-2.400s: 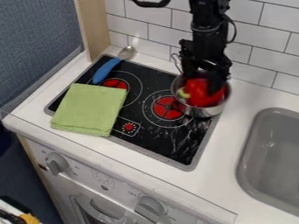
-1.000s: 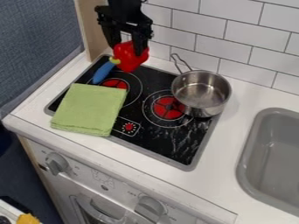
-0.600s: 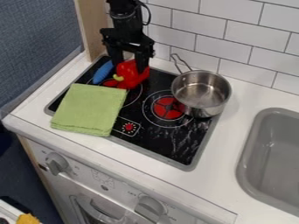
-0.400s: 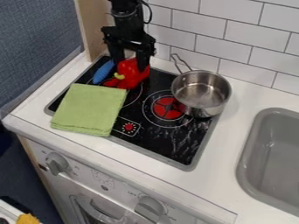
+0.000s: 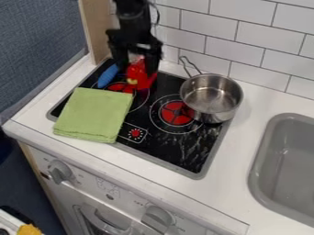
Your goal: Take the red pepper inside the silver pot to the right side of the blue spoon
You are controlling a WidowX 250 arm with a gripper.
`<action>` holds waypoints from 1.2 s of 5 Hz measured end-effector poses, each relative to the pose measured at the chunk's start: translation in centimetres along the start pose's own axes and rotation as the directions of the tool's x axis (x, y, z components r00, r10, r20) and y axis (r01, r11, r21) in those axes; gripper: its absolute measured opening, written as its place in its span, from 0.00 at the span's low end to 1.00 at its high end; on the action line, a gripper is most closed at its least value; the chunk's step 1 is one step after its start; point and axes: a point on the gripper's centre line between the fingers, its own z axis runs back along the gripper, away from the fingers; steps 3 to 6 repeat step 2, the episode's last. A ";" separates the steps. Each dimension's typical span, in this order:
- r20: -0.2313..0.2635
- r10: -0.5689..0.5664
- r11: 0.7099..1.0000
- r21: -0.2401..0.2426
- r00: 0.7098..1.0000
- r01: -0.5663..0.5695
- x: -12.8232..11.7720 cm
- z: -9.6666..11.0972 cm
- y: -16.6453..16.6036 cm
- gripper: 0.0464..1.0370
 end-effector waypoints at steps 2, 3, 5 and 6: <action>-0.001 -0.039 0.999 0.007 0.999 0.039 -0.7 4.1 -0.1 0.97; -0.001 -0.039 0.999 0.007 0.999 0.039 -0.7 4.1 -0.1 0.97; -0.001 -0.039 0.999 0.007 0.999 0.039 -0.7 4.1 -0.1 0.97; -0.001 -0.039 0.999 0.007 0.999 0.039 -0.7 4.1 -0.1 0.97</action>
